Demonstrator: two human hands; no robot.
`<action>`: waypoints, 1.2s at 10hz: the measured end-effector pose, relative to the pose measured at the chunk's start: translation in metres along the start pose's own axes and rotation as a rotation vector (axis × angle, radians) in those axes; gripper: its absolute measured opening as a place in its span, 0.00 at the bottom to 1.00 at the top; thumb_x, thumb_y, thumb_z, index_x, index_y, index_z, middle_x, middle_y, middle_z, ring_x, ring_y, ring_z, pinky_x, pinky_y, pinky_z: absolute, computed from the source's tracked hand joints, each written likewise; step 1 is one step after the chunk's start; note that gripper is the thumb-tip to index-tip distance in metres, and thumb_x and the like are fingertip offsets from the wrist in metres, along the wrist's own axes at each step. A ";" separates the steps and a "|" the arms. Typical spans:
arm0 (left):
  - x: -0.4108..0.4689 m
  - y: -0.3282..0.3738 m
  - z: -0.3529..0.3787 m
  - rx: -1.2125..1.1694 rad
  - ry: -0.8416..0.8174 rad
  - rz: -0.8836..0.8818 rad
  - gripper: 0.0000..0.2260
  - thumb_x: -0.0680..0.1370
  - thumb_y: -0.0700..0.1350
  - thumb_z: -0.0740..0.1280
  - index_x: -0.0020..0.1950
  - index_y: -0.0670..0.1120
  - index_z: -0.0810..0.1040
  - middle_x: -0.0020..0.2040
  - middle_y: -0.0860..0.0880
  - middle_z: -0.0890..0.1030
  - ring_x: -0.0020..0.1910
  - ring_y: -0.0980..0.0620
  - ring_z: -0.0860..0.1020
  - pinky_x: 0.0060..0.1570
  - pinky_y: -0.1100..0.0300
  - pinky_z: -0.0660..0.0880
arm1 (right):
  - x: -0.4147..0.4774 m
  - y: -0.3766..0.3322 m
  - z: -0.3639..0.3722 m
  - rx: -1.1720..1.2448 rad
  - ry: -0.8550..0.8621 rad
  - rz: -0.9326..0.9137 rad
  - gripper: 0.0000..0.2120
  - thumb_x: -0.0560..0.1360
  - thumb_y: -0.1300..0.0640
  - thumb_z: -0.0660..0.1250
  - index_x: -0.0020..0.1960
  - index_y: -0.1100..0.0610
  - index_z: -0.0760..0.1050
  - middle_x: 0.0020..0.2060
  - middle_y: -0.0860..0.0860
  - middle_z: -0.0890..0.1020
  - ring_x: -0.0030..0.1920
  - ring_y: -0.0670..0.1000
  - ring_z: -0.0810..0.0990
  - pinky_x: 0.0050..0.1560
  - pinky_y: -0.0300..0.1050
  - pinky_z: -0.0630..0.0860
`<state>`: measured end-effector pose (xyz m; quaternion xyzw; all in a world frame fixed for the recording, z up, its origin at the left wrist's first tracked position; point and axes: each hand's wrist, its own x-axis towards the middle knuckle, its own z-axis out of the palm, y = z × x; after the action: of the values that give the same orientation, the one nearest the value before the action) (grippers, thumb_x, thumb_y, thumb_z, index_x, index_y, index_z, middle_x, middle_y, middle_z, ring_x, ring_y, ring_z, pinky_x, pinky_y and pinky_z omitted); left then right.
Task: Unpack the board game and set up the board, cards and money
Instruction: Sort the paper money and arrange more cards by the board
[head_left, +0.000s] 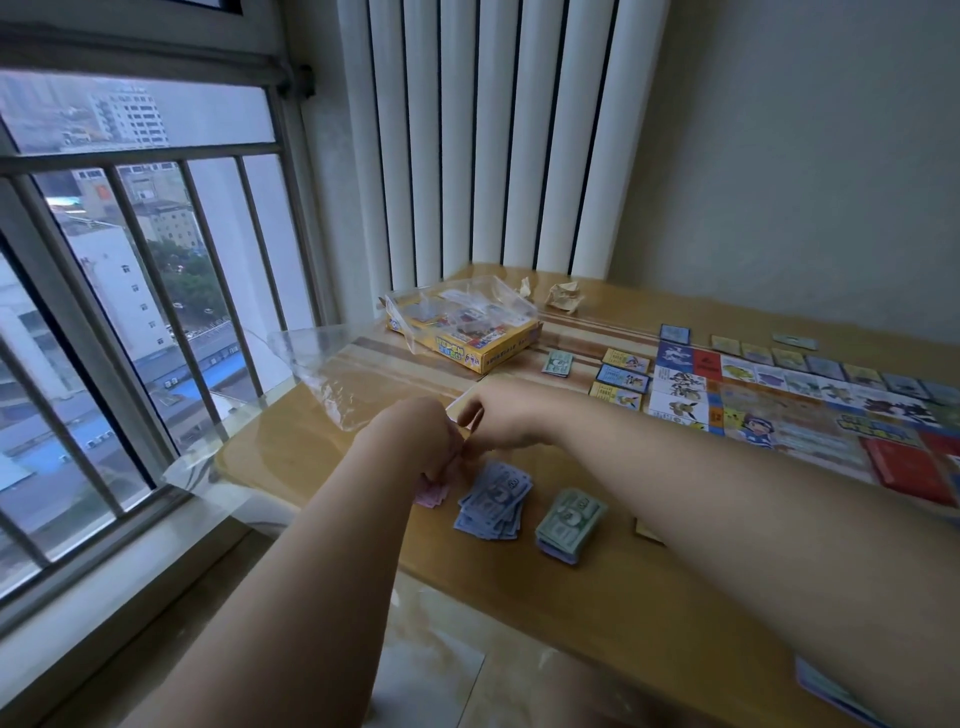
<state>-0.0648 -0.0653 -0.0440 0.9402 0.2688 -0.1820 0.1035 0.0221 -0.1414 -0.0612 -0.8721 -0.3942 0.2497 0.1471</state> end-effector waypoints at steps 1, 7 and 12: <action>0.033 -0.010 0.005 0.284 -0.085 0.113 0.13 0.77 0.44 0.66 0.60 0.42 0.79 0.47 0.45 0.79 0.50 0.48 0.79 0.55 0.58 0.74 | 0.012 -0.006 0.006 0.038 -0.058 0.041 0.17 0.66 0.60 0.74 0.54 0.62 0.80 0.46 0.58 0.83 0.40 0.53 0.77 0.39 0.43 0.75; 0.019 -0.038 0.019 -0.525 0.293 0.450 0.31 0.71 0.47 0.74 0.71 0.50 0.66 0.46 0.57 0.77 0.38 0.63 0.76 0.32 0.71 0.71 | -0.022 -0.003 -0.004 0.286 0.112 -0.135 0.10 0.75 0.58 0.67 0.56 0.57 0.75 0.48 0.52 0.81 0.47 0.51 0.79 0.43 0.43 0.75; -0.036 0.079 0.037 -1.629 -1.154 0.783 0.19 0.68 0.48 0.76 0.56 0.42 0.80 0.50 0.43 0.81 0.48 0.46 0.82 0.37 0.55 0.81 | -0.176 0.058 -0.070 0.081 0.209 -0.167 0.08 0.76 0.58 0.67 0.54 0.50 0.76 0.41 0.42 0.82 0.36 0.35 0.79 0.37 0.29 0.72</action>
<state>-0.0609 -0.1592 -0.0557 0.3807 -0.1003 -0.3188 0.8622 -0.0035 -0.3170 0.0269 -0.8509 -0.4376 0.1602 0.2425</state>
